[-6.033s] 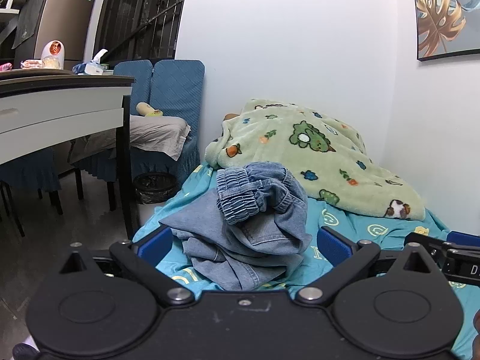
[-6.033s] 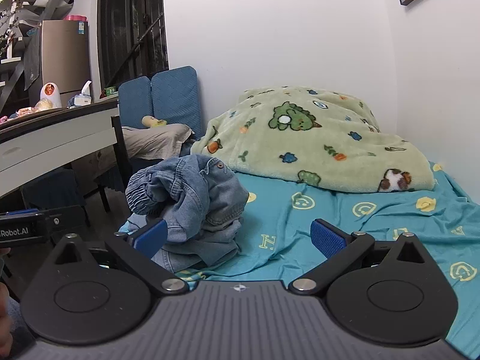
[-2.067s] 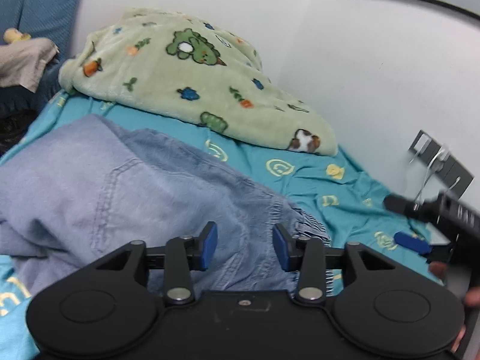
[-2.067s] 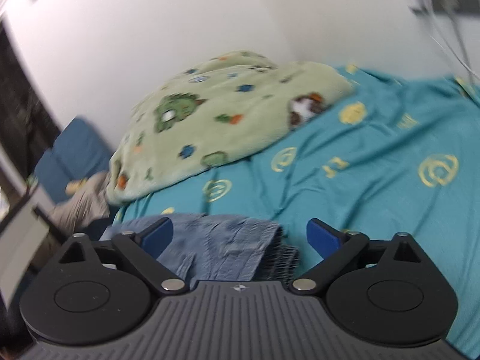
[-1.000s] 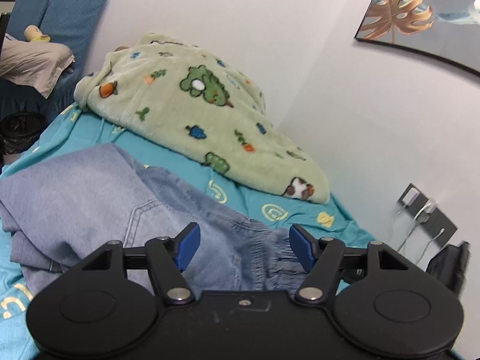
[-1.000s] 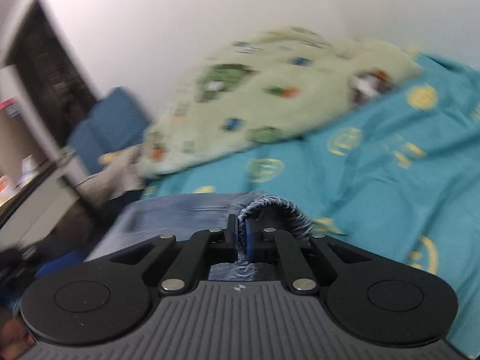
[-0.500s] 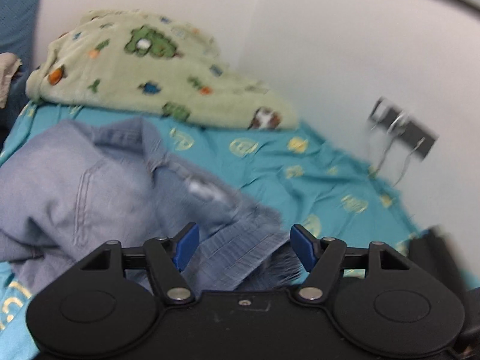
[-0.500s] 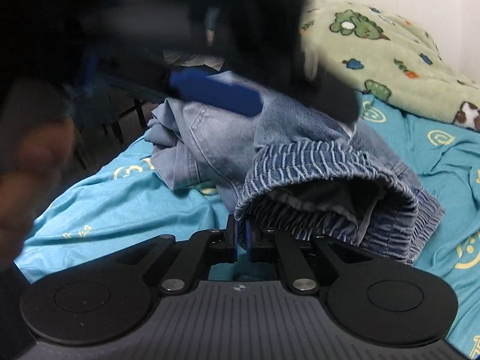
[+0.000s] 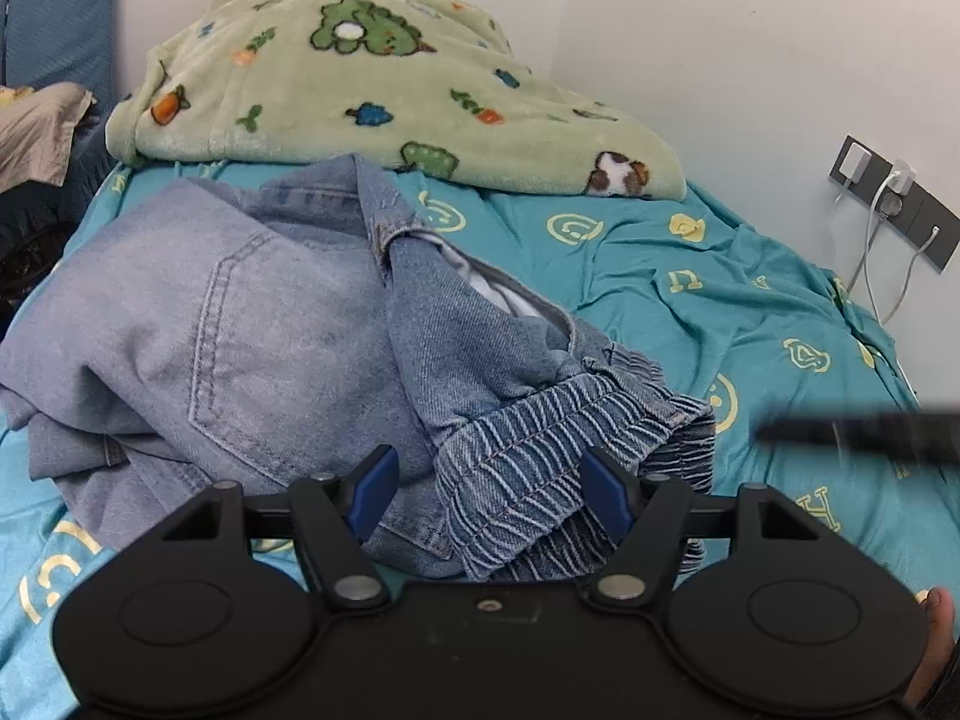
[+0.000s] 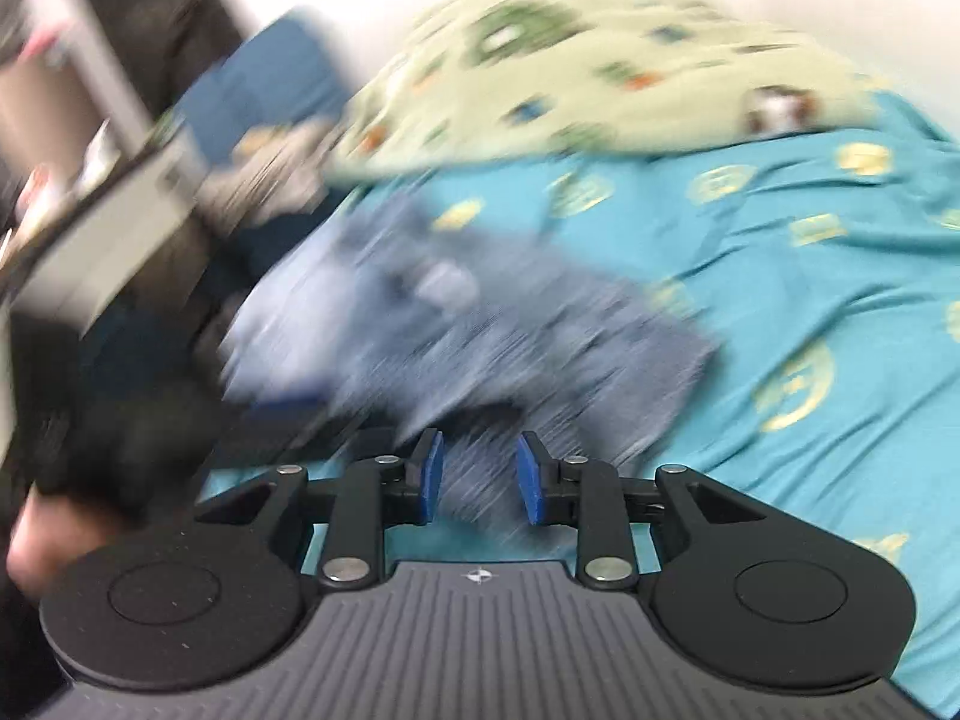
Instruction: Fold clothes
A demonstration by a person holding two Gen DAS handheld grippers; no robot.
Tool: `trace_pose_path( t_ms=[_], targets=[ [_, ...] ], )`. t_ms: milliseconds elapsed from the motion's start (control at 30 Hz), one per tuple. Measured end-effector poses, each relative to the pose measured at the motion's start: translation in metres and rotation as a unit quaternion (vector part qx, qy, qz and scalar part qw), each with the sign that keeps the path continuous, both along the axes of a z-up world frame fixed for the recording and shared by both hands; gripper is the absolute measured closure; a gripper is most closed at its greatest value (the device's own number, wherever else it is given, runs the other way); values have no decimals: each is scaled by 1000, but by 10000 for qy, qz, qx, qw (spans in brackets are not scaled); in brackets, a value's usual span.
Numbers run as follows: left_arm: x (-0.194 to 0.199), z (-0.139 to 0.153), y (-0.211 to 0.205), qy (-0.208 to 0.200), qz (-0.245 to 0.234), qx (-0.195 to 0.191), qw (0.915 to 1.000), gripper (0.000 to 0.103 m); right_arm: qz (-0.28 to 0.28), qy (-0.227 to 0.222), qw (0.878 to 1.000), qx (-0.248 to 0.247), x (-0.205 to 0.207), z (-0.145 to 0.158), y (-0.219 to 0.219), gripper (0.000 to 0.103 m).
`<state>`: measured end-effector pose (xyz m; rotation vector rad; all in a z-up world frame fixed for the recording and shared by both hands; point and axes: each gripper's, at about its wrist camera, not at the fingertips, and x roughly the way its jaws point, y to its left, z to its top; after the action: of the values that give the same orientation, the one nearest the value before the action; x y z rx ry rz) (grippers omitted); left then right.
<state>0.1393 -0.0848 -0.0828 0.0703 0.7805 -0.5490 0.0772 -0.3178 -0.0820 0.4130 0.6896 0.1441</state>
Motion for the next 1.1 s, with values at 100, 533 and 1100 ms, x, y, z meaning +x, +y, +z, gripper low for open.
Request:
trace_pose_path(
  t_ms=[100, 533, 1100],
  targets=[
    [-6, 1, -5, -107, -103, 140, 9998, 39, -579, 177, 9978, 273, 29, -18, -26, 63],
    [-10, -8, -23, -677, -93, 563, 9961, 38, -1890, 843, 9592, 1929, 98, -101, -80, 53],
    [-2, -8, -38, -1720, 662, 328, 9823, 50, -1322, 68, 9431, 3049, 104, -98, -81, 63]
  ],
)
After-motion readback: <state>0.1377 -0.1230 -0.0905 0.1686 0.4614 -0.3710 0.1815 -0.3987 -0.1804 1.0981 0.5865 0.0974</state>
